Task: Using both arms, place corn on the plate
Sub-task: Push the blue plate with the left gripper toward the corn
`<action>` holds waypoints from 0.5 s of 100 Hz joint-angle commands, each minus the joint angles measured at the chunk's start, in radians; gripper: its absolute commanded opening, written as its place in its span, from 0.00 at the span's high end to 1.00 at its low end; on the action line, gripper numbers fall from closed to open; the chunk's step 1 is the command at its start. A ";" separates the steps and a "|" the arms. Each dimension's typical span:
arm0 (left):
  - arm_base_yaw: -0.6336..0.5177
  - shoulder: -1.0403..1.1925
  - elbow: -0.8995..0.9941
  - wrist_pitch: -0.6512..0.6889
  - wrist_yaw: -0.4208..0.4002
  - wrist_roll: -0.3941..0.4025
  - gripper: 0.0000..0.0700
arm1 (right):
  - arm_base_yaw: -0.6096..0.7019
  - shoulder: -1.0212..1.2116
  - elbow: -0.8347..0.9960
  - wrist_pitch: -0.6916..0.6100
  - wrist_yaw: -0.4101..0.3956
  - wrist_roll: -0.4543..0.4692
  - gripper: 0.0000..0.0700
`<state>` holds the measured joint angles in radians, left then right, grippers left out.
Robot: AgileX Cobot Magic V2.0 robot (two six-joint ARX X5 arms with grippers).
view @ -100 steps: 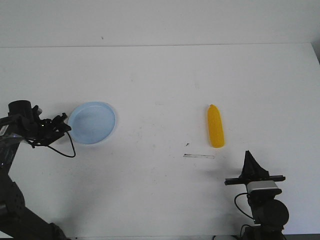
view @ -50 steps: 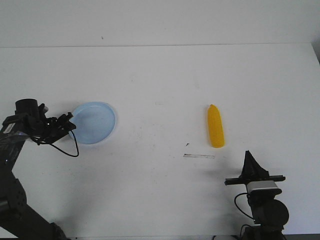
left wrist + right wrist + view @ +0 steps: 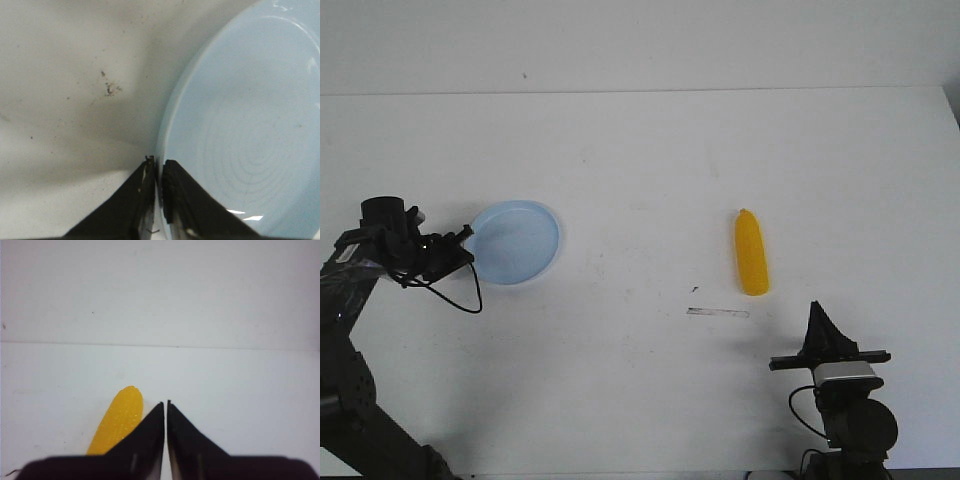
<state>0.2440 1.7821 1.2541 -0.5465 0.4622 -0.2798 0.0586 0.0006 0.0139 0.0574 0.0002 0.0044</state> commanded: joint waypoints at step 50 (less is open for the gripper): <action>-0.200 -0.094 0.017 0.004 0.002 -0.055 1.00 | 0.002 0.001 -0.001 0.011 0.000 -0.002 0.99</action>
<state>0.0776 1.6814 1.2541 -0.5415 0.4553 -0.3180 0.0589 0.0006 0.0139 0.0574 0.0002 0.0044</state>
